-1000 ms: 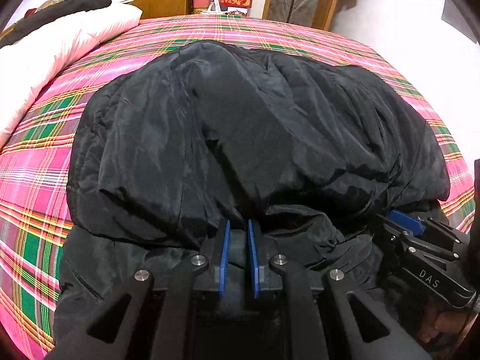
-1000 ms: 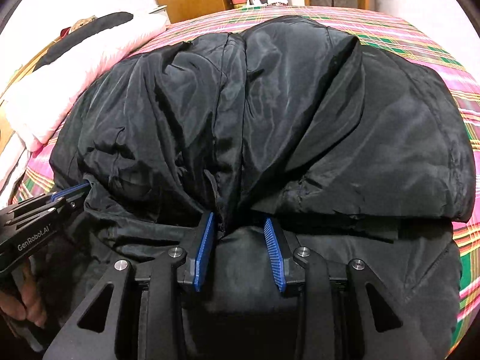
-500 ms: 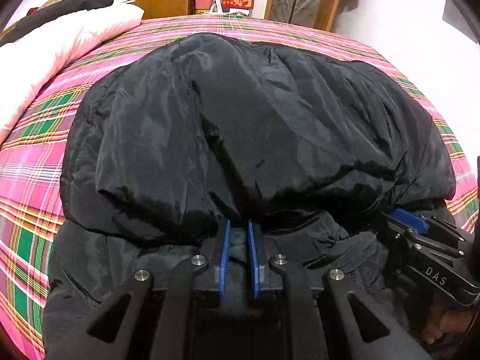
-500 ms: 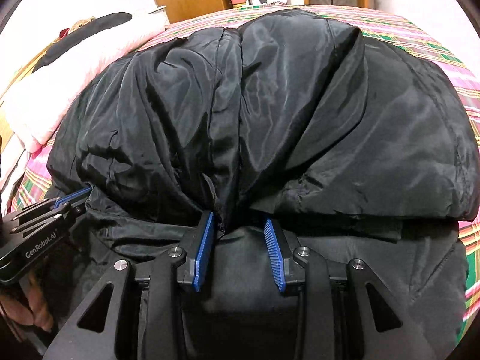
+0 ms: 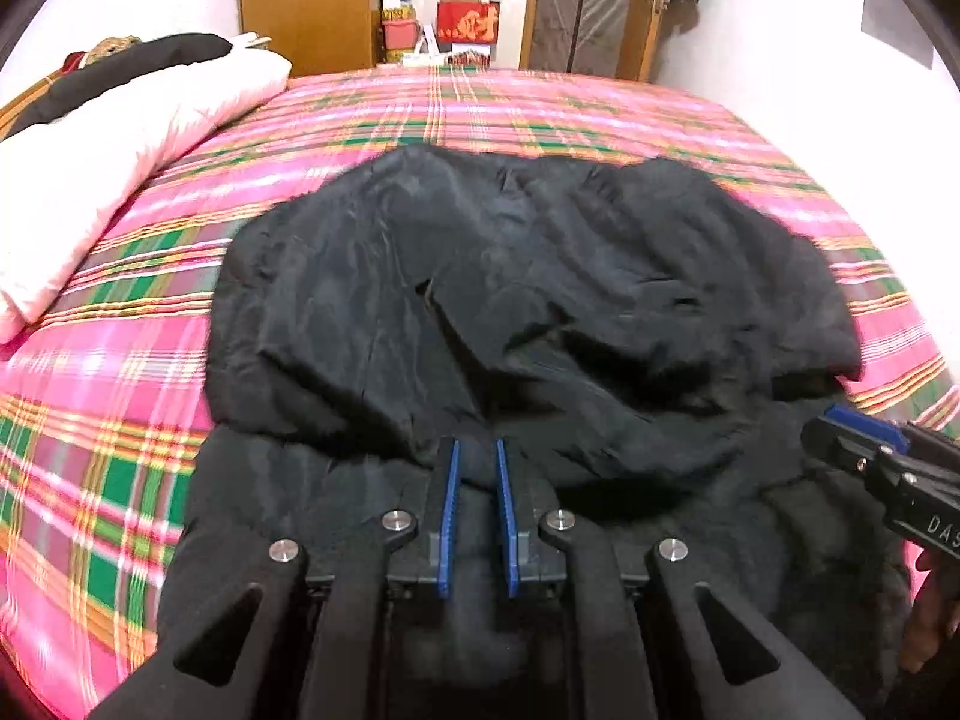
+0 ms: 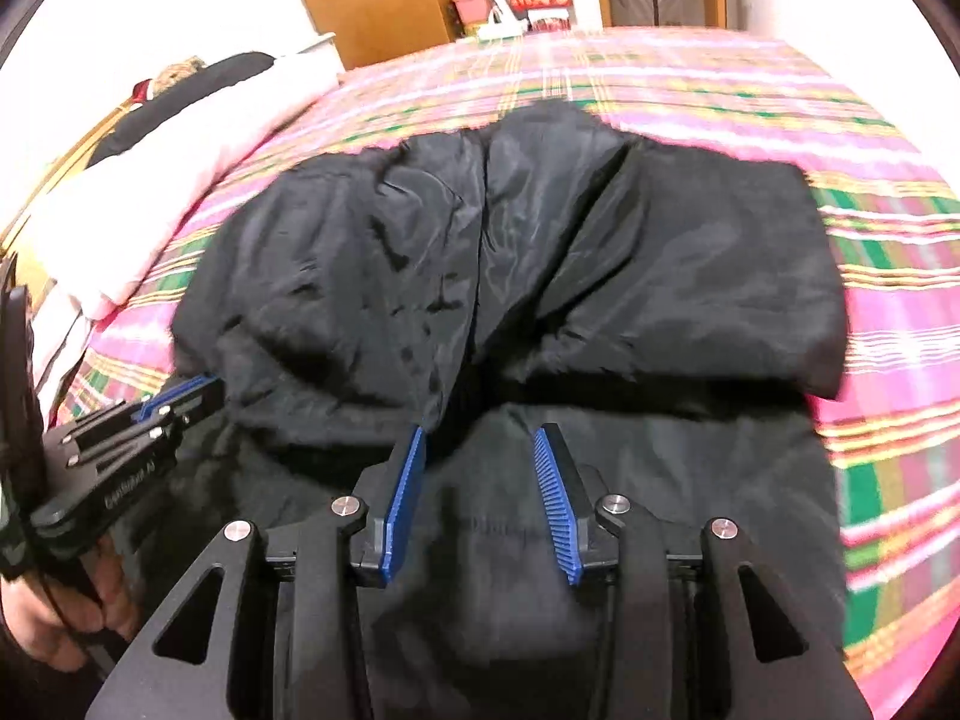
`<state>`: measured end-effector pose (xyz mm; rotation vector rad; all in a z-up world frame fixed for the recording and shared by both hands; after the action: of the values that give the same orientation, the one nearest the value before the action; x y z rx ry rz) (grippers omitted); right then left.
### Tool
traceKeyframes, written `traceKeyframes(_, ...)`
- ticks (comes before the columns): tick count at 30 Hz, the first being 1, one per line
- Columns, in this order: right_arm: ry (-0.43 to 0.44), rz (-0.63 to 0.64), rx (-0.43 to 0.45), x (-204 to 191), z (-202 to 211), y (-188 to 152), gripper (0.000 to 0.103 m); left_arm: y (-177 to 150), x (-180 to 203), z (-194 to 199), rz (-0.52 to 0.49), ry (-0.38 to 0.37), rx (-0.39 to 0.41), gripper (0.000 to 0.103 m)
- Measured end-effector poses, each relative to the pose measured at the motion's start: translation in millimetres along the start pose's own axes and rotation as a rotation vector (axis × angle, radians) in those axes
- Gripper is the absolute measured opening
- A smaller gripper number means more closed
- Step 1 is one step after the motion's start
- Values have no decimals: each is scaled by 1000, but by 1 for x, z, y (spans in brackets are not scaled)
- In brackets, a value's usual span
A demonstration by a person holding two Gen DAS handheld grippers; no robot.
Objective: Fold large clothes
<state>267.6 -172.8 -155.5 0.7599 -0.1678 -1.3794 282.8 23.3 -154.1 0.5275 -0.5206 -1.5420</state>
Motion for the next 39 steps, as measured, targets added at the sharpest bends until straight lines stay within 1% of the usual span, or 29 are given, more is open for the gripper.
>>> traceKeyframes(3,7,-8,22,-3,31,-16,39,-11,6,38,-13,5,30,17)
traceKeyframes(7,8,-17,50,-6,68,-37,40,-28,11,82,-21,5,60,18)
traceKeyframes(9,10,-22,56,-6,81,-46,48,-35,5,101,-12,4,71,18)
traceKeyframes(15,7,-24,57,-5,110,-76,50,-58,-7,138,0,27,81,22)
traceKeyframes(19,-7,-21,52,-3,121,-94,50,-71,-9,146,-10,40,79,22)
traceKeyframes(24,-36,-44,44,12,126,-114,50,-87,-16,151,-2,52,85,23)
traceKeyframes(27,-50,-77,48,23,129,-120,51,-95,-26,149,14,62,89,27)
traceKeyframes(33,-86,-142,36,48,126,-127,51,-109,-56,133,42,115,72,31)
traceKeyframes(35,-98,-159,15,57,120,-132,52,-116,-69,126,68,126,54,36)
traceKeyframes(38,-121,-198,-15,74,114,-142,59,-128,-95,110,105,169,14,39)
traceKeyframes(39,-126,-211,-19,78,113,-144,59,-133,-105,105,125,176,-4,39)
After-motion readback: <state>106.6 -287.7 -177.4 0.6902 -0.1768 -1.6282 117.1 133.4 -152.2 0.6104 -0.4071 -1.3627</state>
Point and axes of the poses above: each gripper's, at about its wrist camera, not at the fingertips, and z roughly against the way its jaws point, x to its right, y to its top, the point moved 10 cm from there along -z, roughly the way its jaws point, and after that the axes turned 7 degrees about y, right-handed, at the moved point
